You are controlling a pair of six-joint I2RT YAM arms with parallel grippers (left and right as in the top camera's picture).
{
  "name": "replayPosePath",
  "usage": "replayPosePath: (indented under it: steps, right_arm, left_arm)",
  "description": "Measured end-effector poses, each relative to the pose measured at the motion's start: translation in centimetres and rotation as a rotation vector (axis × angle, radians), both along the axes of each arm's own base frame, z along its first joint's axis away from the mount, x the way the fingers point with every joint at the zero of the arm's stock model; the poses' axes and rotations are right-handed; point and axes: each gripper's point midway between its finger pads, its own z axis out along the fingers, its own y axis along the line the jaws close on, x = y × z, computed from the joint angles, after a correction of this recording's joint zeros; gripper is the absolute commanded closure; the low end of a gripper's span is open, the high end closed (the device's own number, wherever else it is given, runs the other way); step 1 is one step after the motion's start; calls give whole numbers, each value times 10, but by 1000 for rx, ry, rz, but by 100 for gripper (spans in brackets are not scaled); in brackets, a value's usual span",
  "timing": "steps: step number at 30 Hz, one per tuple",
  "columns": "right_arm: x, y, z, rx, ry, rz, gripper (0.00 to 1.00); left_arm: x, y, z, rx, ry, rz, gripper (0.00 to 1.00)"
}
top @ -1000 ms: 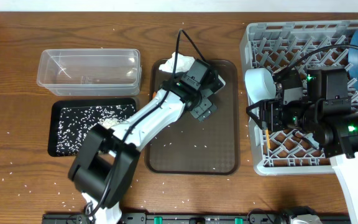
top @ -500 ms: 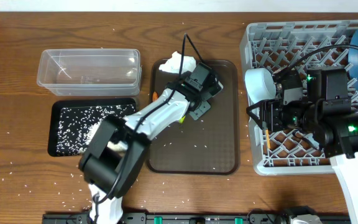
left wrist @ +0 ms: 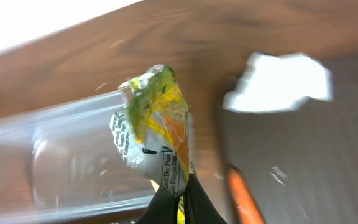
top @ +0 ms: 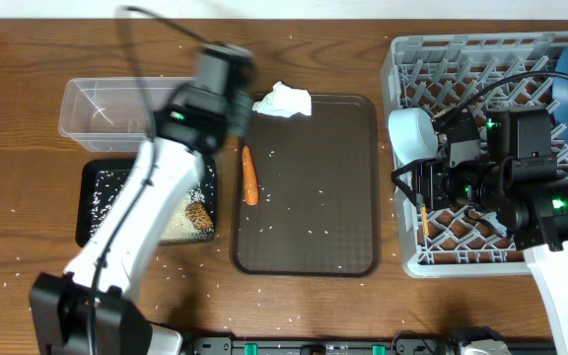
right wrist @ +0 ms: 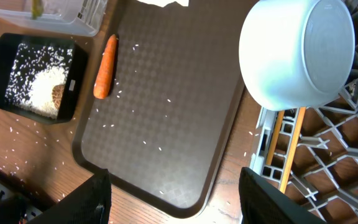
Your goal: Sort waste into correct bins and load items into the dishwasher rack
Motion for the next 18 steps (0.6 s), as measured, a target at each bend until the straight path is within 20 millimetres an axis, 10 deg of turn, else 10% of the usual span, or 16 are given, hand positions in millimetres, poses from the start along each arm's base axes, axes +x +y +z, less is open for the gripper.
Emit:
replayPosePath:
  steps: [7,11,13,18]
  right_arm:
    - [0,0,0,0,0,0,42]
    - [0,0,0,0,0,0,42]
    - [0,0,0,0,0,0,42]
    - [0,0,0,0,0,0,41]
  left_arm:
    - [42,84,-13,-288,-131,483,94]
    - [45,85,-24,-393,-118,559,91]
    - [41,82,-28,-408,-95,563,56]
    - [40,64,-25,-405,-70,454,47]
